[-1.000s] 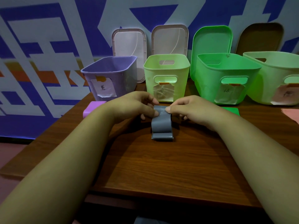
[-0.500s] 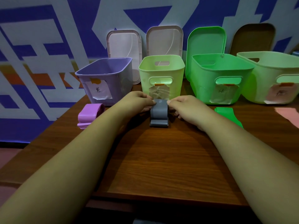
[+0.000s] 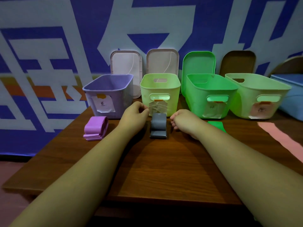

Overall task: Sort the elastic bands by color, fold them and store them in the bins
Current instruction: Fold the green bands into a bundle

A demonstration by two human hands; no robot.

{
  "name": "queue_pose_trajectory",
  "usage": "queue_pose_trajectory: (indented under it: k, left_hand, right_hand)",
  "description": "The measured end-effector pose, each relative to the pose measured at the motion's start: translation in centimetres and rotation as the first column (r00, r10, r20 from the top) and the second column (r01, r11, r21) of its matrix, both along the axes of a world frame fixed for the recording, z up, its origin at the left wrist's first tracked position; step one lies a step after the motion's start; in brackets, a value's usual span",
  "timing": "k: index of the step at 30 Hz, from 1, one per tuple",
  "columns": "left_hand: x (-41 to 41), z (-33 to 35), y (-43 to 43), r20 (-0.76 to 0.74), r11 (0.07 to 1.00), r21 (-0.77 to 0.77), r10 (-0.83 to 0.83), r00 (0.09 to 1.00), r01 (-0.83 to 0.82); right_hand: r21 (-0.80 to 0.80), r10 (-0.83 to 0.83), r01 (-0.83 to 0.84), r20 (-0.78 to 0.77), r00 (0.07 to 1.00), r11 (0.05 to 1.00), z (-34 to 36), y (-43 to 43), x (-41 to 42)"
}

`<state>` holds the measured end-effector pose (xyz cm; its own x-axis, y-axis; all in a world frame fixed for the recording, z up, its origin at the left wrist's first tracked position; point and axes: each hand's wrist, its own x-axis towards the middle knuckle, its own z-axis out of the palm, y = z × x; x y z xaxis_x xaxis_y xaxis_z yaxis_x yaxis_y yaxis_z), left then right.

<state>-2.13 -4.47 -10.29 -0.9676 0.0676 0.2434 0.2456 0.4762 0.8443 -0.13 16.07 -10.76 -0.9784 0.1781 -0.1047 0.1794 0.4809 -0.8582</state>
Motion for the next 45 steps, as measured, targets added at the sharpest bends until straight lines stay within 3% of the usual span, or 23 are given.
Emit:
queue_pose_trajectory:
  k: [4,10,12,15,20,25,32,39,45]
  left_hand:
    - [1.5,0.9,0.0,-0.203,1.000,0.009,-0.023,0.979,0.026]
    - [4.4,3.3,2.6,-0.382,0.967,-0.168,-0.243,0.892,0.191]
    - [5.2,4.2,4.5,-0.357,0.904,-0.324,-0.391,0.848,0.280]
    - [6.0,4.9,8.5,-0.211,0.782,-0.505,-0.523,0.826,0.366]
    - [4.3,3.9,15.4,-0.028,0.708,-0.625,-0.440,0.898,0.328]
    - [2.3,0.2,18.8,-0.016,0.761,-0.598,-0.328,0.945,0.253]
    - [1.2,-2.4,19.3,-0.108,0.744,-0.629,-0.370,0.923,0.225]
    - [1.5,-2.0,19.4,-0.101,0.864,-0.414,-0.357,0.929,0.287]
    - [1.9,-1.7,19.4,-0.091,0.895,-0.284,-0.383,0.919,0.345]
  right_hand:
    - [-0.051,-0.014,0.014,-0.005,1.000,0.999,1.6,0.4,1.3]
    - [0.212,0.023,-0.001,-0.100,0.995,0.977,5.1,5.2,4.2]
    - [0.313,-0.012,0.048,-0.116,0.993,0.949,5.3,7.5,5.1]
    - [0.339,-0.079,0.123,-0.143,0.987,0.933,4.7,10.9,6.2]
    - [0.307,-0.130,0.196,-0.223,0.966,0.931,1.5,14.7,6.9]
    - [0.257,-0.158,0.223,-0.251,0.955,0.940,-0.4,16.0,6.5]
    - [0.321,-0.078,0.142,-0.203,0.976,0.936,-0.9,17.2,5.6]
    - [0.402,-0.023,0.087,-0.162,0.987,0.912,-0.9,17.3,5.3]
    - [0.342,-0.041,0.112,-0.207,0.978,0.933,-0.8,17.3,5.5]
